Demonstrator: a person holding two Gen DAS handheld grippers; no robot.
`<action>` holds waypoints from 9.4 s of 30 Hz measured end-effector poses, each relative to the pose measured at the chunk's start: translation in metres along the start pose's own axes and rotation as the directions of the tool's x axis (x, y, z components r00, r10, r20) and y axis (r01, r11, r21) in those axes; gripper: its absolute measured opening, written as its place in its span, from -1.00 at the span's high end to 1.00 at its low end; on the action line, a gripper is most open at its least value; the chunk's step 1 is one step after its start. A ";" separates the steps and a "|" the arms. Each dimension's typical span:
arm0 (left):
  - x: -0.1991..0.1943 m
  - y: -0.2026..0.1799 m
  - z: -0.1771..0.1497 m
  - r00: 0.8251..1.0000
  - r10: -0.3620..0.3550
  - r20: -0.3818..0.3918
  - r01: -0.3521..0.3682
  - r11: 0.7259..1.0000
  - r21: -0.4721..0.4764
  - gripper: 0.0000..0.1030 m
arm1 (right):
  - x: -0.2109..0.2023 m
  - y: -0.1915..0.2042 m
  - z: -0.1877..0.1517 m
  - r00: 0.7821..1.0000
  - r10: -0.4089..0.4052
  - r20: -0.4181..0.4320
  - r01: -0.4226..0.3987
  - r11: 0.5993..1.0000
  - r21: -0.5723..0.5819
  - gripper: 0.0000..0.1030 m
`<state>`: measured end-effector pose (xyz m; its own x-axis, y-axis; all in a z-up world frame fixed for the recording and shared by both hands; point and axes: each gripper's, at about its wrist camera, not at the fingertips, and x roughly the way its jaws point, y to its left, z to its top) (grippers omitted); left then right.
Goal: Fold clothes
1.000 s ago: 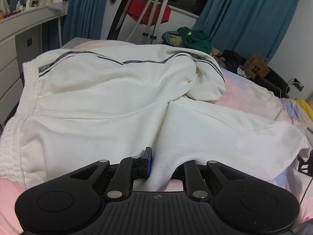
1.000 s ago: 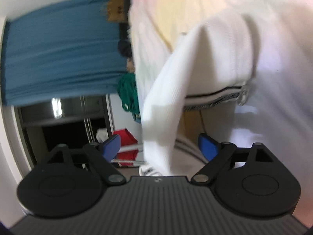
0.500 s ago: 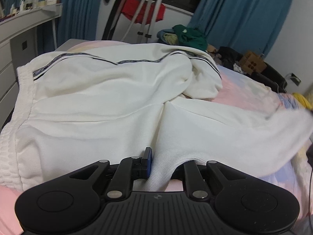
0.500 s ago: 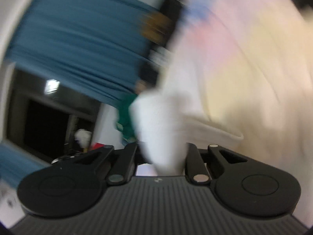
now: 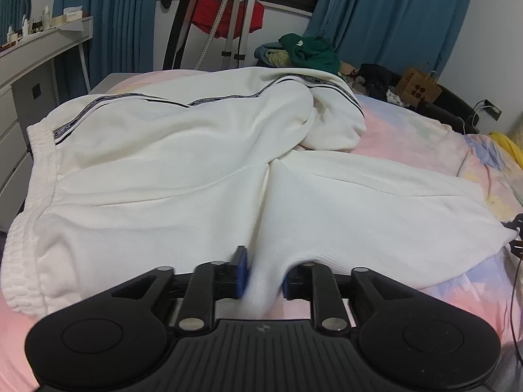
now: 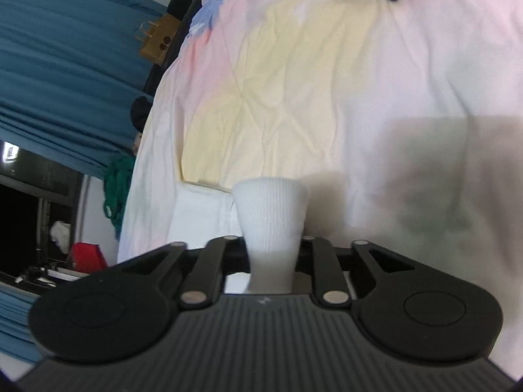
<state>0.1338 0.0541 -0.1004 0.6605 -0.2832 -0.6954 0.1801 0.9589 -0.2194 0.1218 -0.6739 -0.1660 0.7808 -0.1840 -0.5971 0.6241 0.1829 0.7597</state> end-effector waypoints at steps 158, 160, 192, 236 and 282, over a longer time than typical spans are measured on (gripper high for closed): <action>0.081 -0.021 0.006 0.959 0.190 0.212 -0.154 0.972 -0.179 -0.55 | 0.075 0.047 -0.156 0.854 0.466 -0.231 -0.346 0.840 0.417 -0.70; 0.084 -0.024 0.006 0.958 0.197 0.207 -0.163 0.972 -0.168 -0.55 | 0.091 0.059 -0.150 0.872 0.407 -0.271 -0.299 0.882 0.365 -0.71; 0.097 -0.048 0.005 0.968 0.155 0.199 -0.139 0.986 -0.093 -0.55 | 0.124 0.085 -0.098 0.948 0.317 -0.040 -0.316 0.948 0.028 0.89; 0.134 -0.006 0.059 1.000 -0.012 0.005 0.011 0.995 0.100 0.43 | 0.055 0.079 -0.077 0.975 -0.019 0.219 0.131 0.849 -0.512 0.58; -0.135 0.151 -0.052 0.947 0.278 0.162 -0.064 0.656 -0.752 -0.89 | -0.182 0.065 -0.154 0.982 0.125 0.145 -0.020 0.821 -0.570 -0.72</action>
<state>0.0342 0.2363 -0.0756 0.7935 0.0012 -0.6086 -0.4721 0.6323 -0.6143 0.0248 -0.4796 -0.0479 0.8400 -0.2977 -0.4537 0.5139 0.7048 0.4890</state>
